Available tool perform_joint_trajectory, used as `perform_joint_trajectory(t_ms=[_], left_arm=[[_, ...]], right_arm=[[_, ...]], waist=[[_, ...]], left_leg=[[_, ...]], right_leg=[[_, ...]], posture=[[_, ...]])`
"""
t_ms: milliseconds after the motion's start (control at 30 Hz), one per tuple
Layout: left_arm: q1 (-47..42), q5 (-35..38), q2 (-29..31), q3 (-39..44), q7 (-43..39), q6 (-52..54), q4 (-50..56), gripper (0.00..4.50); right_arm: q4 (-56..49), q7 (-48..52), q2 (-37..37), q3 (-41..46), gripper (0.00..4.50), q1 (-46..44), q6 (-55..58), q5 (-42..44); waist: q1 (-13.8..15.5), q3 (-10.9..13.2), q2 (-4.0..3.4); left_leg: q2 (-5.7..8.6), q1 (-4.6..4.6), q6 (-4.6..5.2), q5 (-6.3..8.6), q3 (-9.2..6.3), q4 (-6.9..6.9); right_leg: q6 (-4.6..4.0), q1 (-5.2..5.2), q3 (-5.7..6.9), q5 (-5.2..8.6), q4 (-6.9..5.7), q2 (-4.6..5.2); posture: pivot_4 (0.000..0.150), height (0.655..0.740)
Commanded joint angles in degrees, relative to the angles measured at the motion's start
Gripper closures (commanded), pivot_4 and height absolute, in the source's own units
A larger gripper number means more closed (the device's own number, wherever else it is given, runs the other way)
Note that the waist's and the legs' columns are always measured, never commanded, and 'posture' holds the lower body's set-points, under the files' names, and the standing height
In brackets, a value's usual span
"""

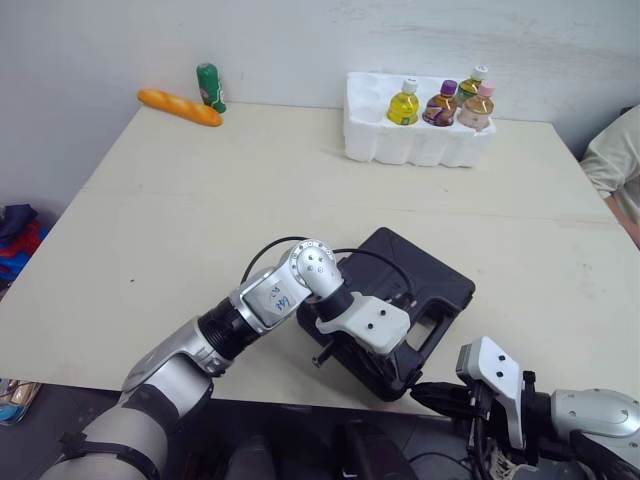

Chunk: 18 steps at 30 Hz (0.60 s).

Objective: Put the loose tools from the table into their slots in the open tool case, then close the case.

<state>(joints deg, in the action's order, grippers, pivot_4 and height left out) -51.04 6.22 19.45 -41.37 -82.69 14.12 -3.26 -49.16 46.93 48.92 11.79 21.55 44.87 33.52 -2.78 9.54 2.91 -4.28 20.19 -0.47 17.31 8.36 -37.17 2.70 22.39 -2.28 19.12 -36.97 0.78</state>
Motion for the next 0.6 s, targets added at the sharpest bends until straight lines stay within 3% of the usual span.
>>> perform_joint_trajectory(t_ms=[33,333,500,600], left_arm=[[1.7,-6.5,1.2,-3.5,1.3,-0.7,-4.2,4.47],[-2.7,1.3,-3.8,5.5,3.6,12.9,-5.0,4.47],[-6.2,6.6,-5.2,10.9,1.8,19.5,-3.5,4.47],[-6.1,6.2,-4.6,10.2,1.2,18.6,-2.3,4.47]], right_arm=[[-2.0,-0.9,-0.6,0.8,4.49,-2.1,-1.8,1.3],[-1.5,3.2,5.0,4.6,4.49,2.4,-0.3,0.8],[-0.2,6.4,6.1,9.3,4.49,7.7,-1.4,0.1],[0.8,6.5,5.8,9.9,4.49,8.0,-2.1,-0.6]], waist=[[-0.1,0.0,0.0],[0.7,0.0,-0.03],[1.2,0.2,-0.24],[1.2,0.2,-0.31]], left_leg=[[0.0,0.0,0.0,0.0,0.0,0.01],[0.06,0.02,0.1,-0.01,-0.01,-0.05],[0.11,0.45,0.13,0.04,-0.04,0.0],[0.11,1.03,0.03,0.0,-0.07,-0.09]], right_leg=[[0.0,0.0,0.0,0.0,0.0,0.0],[0.03,0.19,0.01,-0.02,0.1,0.05],[0.49,0.69,0.06,-0.19,0.09,0.05],[0.55,1.28,0.09,-0.22,-0.09,0.03]], posture=[[0.15,0.7339],[0.15,0.7339],[0.15,0.7339],[0.15,0.7339]])
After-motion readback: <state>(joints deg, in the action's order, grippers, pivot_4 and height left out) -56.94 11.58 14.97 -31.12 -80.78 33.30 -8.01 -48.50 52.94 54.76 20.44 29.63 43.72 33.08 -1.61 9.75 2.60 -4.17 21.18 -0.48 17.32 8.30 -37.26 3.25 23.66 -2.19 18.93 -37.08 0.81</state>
